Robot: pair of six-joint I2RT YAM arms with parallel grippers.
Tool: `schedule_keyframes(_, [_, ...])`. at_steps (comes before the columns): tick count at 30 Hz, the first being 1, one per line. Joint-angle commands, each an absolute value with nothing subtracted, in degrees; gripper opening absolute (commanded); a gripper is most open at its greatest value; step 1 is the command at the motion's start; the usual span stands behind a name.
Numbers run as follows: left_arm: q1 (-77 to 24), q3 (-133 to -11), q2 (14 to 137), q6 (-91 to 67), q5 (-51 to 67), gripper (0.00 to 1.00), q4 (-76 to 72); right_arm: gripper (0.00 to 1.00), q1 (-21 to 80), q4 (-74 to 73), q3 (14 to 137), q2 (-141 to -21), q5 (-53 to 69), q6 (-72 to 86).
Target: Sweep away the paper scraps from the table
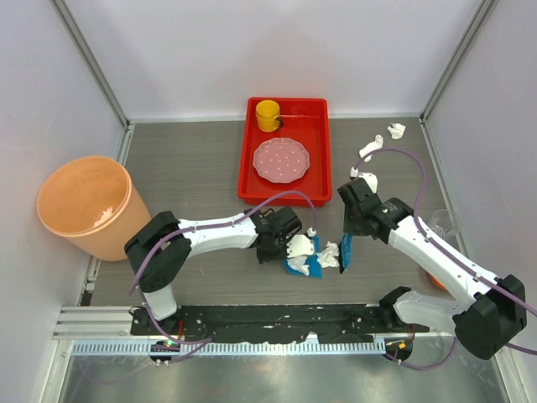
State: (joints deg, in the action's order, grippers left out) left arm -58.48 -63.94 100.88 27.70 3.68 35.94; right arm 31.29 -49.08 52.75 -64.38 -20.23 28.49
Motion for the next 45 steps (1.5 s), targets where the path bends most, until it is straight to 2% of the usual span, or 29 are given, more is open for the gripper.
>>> schedule_keyframes(1, [-58.6,-64.9,101.9,28.1,5.8,0.0,35.8,0.01,34.0,-41.7,51.4,-62.6,-14.8,33.9])
schedule_keyframes(12, [-56.3,-65.7,103.6,25.9,6.8,0.0,33.1,0.01,42.3,-34.3,53.6,-62.0,-10.8,35.2])
schedule_keyframes(16, [-53.3,-64.1,101.2,24.9,8.5,0.0,31.6,0.01,42.5,-39.4,57.6,-62.4,-15.9,33.9])
schedule_keyframes(20, [-49.6,-61.0,95.7,25.3,17.4,0.0,30.8,0.01,42.5,-46.0,61.6,-58.8,-22.5,31.2])
schedule_keyframes(26, [-47.5,-58.5,91.0,25.7,19.7,0.0,29.5,0.01,42.5,-48.1,64.9,-54.8,-26.5,27.1])
schedule_keyframes(32, [-47.5,-59.9,84.6,27.2,21.4,0.0,33.8,0.01,42.5,-50.2,70.0,-53.9,-29.7,24.9])
schedule_keyframes(36, [-47.4,-63.3,81.4,27.5,21.2,0.0,43.1,0.01,42.5,-49.1,70.5,-50.8,-33.6,23.7])
schedule_keyframes(45, [-47.2,-72.0,73.7,25.1,13.7,0.0,56.1,0.01,42.5,-48.6,68.4,-48.8,-40.7,22.6])
